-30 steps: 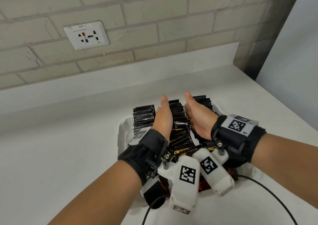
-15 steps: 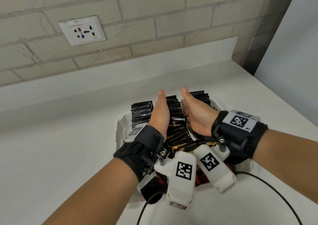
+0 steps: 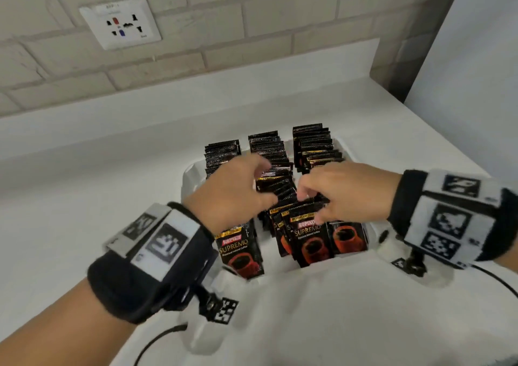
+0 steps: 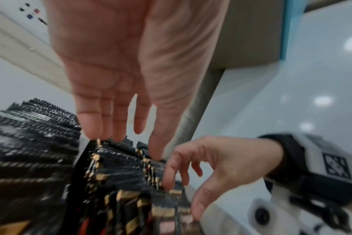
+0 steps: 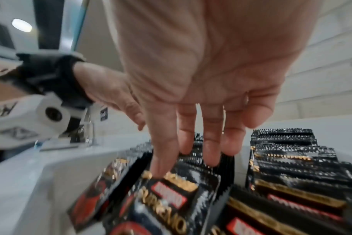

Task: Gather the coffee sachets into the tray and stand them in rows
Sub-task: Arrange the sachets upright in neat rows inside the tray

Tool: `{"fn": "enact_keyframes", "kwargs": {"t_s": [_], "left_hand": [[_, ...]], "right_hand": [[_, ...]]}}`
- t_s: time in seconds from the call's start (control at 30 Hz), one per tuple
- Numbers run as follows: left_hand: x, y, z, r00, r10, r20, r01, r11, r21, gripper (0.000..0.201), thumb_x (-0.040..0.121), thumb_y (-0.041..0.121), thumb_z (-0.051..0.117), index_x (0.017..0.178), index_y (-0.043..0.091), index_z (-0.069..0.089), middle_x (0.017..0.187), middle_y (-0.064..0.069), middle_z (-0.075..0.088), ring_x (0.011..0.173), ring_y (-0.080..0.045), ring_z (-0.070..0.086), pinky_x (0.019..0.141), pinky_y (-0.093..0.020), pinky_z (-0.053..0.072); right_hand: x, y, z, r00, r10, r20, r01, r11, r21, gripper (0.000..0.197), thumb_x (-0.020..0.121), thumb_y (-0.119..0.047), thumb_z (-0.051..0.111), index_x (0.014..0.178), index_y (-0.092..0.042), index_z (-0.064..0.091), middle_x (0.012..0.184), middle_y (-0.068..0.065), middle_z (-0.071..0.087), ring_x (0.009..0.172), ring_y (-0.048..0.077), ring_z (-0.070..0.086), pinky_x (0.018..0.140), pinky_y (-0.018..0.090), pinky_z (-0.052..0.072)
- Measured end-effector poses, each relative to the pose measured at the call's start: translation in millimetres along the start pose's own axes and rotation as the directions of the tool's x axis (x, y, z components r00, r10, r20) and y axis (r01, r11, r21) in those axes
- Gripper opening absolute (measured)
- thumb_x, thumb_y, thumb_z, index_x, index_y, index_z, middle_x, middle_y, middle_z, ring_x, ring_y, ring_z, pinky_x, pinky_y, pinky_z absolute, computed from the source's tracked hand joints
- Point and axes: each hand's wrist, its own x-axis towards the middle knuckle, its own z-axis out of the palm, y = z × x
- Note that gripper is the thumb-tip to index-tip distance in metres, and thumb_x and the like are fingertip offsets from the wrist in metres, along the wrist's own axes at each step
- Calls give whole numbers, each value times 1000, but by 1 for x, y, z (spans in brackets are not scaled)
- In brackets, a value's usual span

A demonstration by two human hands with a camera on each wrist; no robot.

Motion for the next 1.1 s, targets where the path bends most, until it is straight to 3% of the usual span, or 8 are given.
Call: {"fn": "enact_keyframes", "kwargs": {"t_s": [0.2, 0.33, 0.43, 0.57, 0.73, 0.83, 1.0, 1.1], "left_hand": [[4, -10, 21, 996, -14, 83, -11, 955, 296, 53, 72, 44, 74, 107, 17, 44, 101, 3, 46, 92, -15, 48, 76, -26, 41], [10, -7, 38, 993, -13, 121, -46, 879, 474, 62, 71, 51, 72, 109, 14, 40, 108, -2, 48, 94, -18, 43, 82, -31, 44], [14, -4, 42, 996, -9, 93, -47, 812, 582, 60, 75, 52, 68, 111, 13, 39, 112, -2, 51, 103, -21, 49, 74, -30, 37], [21, -2, 39, 998, 40, 55, -66, 749, 659, 50, 83, 45, 61, 115, 12, 42, 109, -4, 59, 100, -24, 57, 66, -31, 36], [26, -8, 29, 1000, -12, -25, 22, 891, 453, 34, 84, 32, 61, 110, 17, 47, 106, -2, 60, 97, -24, 60, 70, -31, 42], [27, -14, 21, 999, -28, -36, 39, 943, 330, 32, 81, 30, 64, 105, 18, 46, 103, -2, 62, 93, -22, 60, 79, -34, 49], [24, -16, 20, 999, -21, -48, 26, 995, 100, 45, 76, 26, 72, 101, 15, 36, 101, -5, 55, 87, -19, 54, 68, -29, 45], [24, -12, 22, 995, -47, -91, 45, 999, -28, 59, 72, 29, 76, 110, 17, 33, 112, -3, 41, 104, -21, 47, 82, -30, 42]], "right_hand": [[15, -6, 12, 997, -39, -65, 16, 948, -318, 58, 77, -52, 64, 122, -23, 44, 116, -5, 55, 106, 17, 52, 88, 32, 39], [20, -12, 12, 995, -80, -62, 48, 909, -413, 56, 75, -57, 63, 115, -21, 47, 110, -4, 57, 100, 19, 55, 85, 36, 42], [26, -14, 12, 992, -122, -40, 90, 885, -456, 45, 77, -53, 62, 105, -19, 53, 100, -2, 62, 91, 20, 60, 75, 34, 46], [34, -18, 12, 993, -118, -24, 99, 912, -397, 40, 80, -48, 62, 108, -19, 55, 97, -2, 59, 89, 20, 59, 63, 30, 38], [45, -16, 13, 995, -62, -76, 49, 986, -162, 24, 81, -38, 66, 85, -20, 50, 71, -7, 38, 75, 19, 47, 56, 27, 36], [51, -16, 13, 992, -47, -119, 36, 995, -90, 34, 83, -33, 64, 66, -24, 36, 65, -9, 36, 70, 17, 46, 50, 23, 33], [52, -18, 13, 993, -37, -117, 29, 997, -68, 28, 82, -35, 64, 81, -19, 42, 65, -8, 36, 68, 16, 46, 49, 22, 34], [49, -20, 12, 995, -16, -100, 8, 997, -71, 33, 80, -39, 67, 85, -19, 41, 67, -7, 37, 72, 17, 48, 53, 27, 39]]}}
